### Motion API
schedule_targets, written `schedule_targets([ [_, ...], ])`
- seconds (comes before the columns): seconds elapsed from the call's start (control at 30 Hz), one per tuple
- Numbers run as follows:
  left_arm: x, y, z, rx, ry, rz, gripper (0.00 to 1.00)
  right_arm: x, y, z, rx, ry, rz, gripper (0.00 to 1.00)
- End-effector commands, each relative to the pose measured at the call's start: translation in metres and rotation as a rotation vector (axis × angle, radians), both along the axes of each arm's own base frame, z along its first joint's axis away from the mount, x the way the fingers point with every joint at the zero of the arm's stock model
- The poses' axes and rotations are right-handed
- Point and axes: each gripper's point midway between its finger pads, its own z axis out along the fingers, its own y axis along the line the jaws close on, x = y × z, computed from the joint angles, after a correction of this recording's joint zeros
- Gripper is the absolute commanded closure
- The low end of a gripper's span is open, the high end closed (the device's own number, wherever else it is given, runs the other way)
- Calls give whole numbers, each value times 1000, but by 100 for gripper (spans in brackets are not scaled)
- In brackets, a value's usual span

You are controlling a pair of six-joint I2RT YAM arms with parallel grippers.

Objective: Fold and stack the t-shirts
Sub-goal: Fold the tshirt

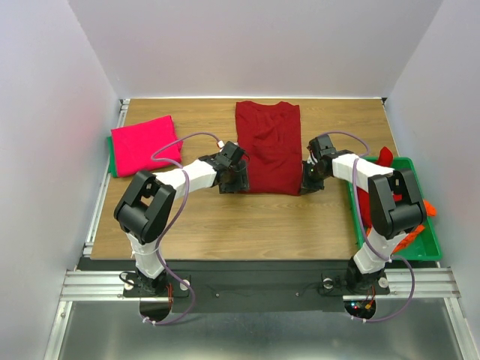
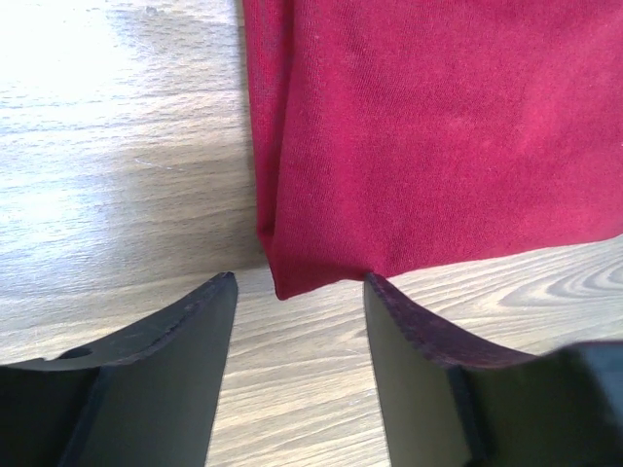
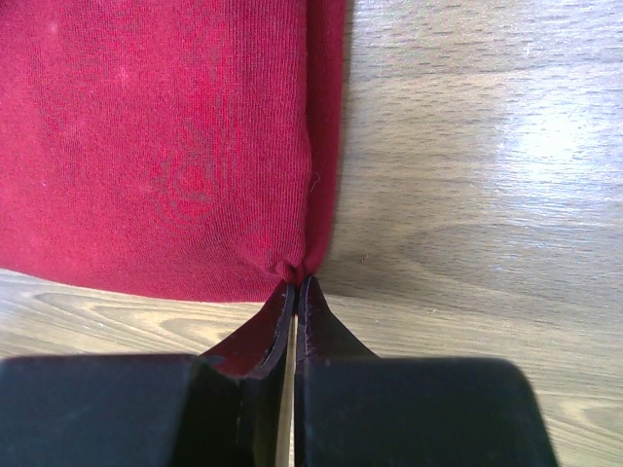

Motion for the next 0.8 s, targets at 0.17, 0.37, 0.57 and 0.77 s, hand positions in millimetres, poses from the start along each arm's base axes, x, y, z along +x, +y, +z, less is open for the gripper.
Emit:
schedule_targets([
  [0.17,17,7,2,41,-65,34,49,-8,-3,-8,-21,24,7,100],
  [0.37,13,9,-9,47,-40,20,50,-9,-4,-8,-23,26,7,99],
  [0.57,13,4,-16,38,-28,4,65,-9,-3,-7,-20,28,7,100],
  [0.77,9,5,-21,37,-10,4,90,-9,-3,-5,-16,24,4,100],
])
